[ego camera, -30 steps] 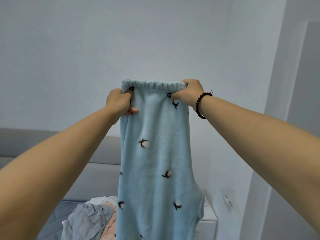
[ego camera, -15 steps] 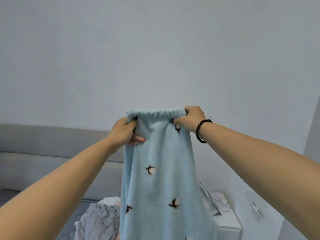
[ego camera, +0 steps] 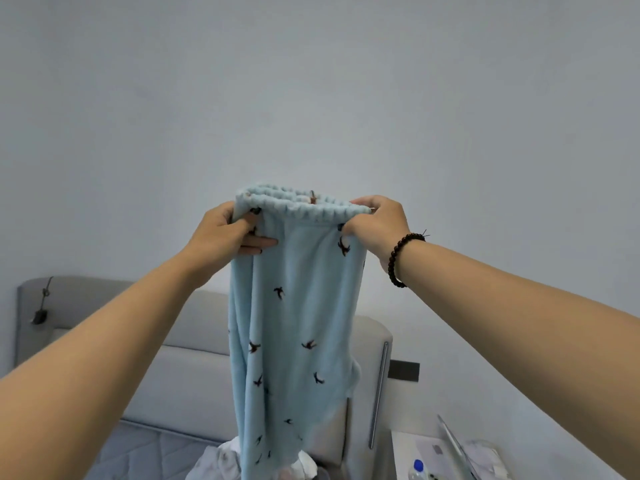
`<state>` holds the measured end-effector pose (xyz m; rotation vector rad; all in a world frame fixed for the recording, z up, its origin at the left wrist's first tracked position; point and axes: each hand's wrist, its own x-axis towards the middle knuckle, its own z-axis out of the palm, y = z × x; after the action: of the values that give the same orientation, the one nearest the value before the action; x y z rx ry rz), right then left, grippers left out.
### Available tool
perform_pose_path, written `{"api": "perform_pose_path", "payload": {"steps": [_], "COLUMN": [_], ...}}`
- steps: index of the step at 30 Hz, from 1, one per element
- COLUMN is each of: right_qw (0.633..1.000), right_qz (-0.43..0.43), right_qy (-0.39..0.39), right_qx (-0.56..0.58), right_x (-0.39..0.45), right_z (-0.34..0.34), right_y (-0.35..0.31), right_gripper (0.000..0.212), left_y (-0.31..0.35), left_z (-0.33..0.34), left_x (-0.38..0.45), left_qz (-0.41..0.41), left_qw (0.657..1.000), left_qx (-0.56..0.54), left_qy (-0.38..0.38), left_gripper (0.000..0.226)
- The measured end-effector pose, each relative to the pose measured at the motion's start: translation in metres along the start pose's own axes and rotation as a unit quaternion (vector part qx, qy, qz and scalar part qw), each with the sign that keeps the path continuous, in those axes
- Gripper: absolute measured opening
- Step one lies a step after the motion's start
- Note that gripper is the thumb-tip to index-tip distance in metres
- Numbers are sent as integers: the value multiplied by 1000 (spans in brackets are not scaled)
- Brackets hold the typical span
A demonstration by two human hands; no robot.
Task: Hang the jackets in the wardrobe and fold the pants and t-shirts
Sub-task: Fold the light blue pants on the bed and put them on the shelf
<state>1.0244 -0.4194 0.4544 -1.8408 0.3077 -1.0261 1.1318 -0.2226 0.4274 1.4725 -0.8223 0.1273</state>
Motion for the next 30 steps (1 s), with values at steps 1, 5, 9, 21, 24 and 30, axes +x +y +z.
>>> {"api": "perform_pose_path", "payload": {"steps": [1,5,9,21,24,30], "right_qw": [1000,998,993,918,889,860], "right_qz": [6,39,82,208,251,298], "right_qy": [-11,-42,-77,-306,-348,-385], "right_qx": [0,-6,-26,-142,-161,-152], "right_x": [-11,-68,-142,-350,-377,-386], "right_z": [0,-1,-6,-11,-5,23], "right_y": [-2,0,19,155,195,269], "right_gripper": [43,43,46,38,38,33], "left_y": [4,10,4,-109,-147,-221], "left_z": [-6,-25,-42,-53,-50,-42], "left_x": [-16,-84,-158,-381,-410,-418], "left_qz": [-3,-31,-56,-273,-333,-409], "left_qw": [1000,998,992,939,914,883], "left_qx": [6,47,100,78,39,3], "left_qy": [-7,-17,-45,-196,-230,-230], "left_gripper": [16,16,22,26,23,28]}}
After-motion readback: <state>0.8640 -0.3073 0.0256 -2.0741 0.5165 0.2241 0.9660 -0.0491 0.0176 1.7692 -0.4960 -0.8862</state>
